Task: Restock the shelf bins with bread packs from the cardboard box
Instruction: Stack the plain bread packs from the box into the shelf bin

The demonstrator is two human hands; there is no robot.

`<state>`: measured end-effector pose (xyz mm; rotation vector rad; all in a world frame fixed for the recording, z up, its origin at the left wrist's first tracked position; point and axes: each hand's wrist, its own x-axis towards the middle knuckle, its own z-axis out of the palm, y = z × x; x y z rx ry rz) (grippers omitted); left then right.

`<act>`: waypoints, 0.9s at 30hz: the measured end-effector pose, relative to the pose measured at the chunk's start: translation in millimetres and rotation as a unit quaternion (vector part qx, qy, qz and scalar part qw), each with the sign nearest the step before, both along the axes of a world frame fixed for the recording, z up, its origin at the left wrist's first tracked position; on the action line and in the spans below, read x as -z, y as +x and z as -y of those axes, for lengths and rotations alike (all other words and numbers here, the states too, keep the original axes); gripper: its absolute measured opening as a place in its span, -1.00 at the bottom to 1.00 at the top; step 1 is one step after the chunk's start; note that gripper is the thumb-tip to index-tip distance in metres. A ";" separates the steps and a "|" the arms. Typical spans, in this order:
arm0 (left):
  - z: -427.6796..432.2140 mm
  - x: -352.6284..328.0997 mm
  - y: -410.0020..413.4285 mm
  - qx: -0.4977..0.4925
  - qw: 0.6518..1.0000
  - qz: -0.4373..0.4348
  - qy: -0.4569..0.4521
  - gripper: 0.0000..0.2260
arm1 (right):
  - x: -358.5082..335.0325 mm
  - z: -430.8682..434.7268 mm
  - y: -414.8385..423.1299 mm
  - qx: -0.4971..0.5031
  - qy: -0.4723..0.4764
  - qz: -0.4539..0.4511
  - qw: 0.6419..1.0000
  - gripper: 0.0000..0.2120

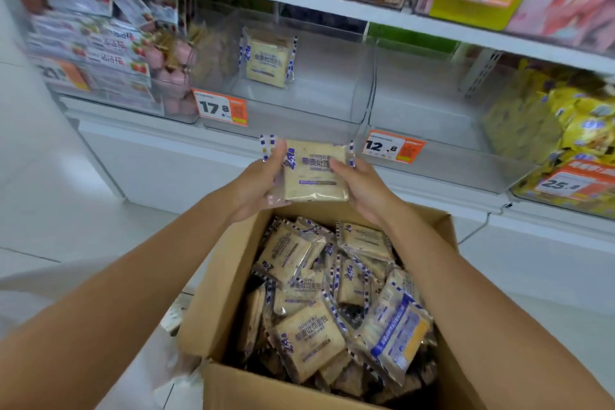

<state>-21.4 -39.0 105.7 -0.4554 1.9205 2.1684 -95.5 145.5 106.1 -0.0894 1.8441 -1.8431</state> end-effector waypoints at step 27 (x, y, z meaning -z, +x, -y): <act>177.5 -14.8 -251.8 -0.038 0.943 -0.090 -0.317 -0.70 | 22.4 185.6 -247.7 0.046 0.206 -0.234 0.949 -0.55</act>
